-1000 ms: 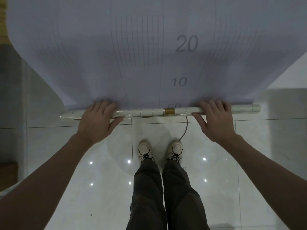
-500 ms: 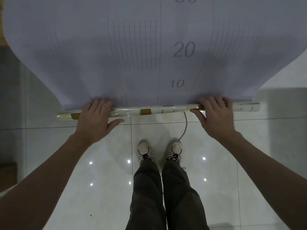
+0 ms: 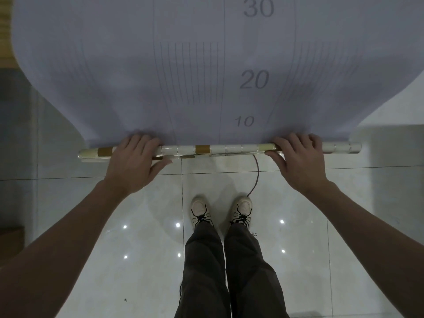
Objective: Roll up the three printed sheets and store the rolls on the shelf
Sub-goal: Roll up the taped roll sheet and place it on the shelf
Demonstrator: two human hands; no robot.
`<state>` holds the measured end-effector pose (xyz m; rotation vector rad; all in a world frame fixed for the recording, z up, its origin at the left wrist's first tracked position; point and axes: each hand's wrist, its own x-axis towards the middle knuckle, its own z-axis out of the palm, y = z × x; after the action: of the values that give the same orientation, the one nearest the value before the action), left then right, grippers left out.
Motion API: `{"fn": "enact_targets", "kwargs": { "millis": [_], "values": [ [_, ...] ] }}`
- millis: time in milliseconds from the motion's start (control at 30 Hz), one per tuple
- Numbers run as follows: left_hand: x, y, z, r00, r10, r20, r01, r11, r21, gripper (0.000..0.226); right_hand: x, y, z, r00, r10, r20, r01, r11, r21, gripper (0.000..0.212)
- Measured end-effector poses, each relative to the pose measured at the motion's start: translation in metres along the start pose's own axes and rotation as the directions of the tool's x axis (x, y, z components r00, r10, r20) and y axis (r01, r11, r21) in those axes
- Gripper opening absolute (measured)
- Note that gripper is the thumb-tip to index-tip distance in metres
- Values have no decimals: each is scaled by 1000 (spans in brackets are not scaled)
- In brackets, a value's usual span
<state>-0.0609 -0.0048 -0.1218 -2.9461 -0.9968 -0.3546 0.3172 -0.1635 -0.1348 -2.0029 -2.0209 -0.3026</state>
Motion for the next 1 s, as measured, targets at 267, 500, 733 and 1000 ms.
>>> {"fn": "enact_targets", "kwargs": {
  "millis": [267, 500, 733, 1000],
  "values": [
    [-1, -2, -2, 994, -8, -106, 18, 995, 94, 37, 6, 0, -1, 1000, -15, 11, 13, 995, 98, 41],
    [2, 0, -7, 998, -17, -56, 18, 1000, 15, 46, 11, -6, -7, 999, 34, -27, -34, 999, 10, 36],
    [4, -3, -11, 994, -13, -108, 24, 994, 108, 35, 14, -5, -12, 1000, 17, 15, -18, 997, 72, 41],
    [7, -5, -19, 999, -17, -37, 19, 999, 51, 44, 18, -9, -18, 1000, 1, 0, -1, 1000, 30, 35]
  ]
}}
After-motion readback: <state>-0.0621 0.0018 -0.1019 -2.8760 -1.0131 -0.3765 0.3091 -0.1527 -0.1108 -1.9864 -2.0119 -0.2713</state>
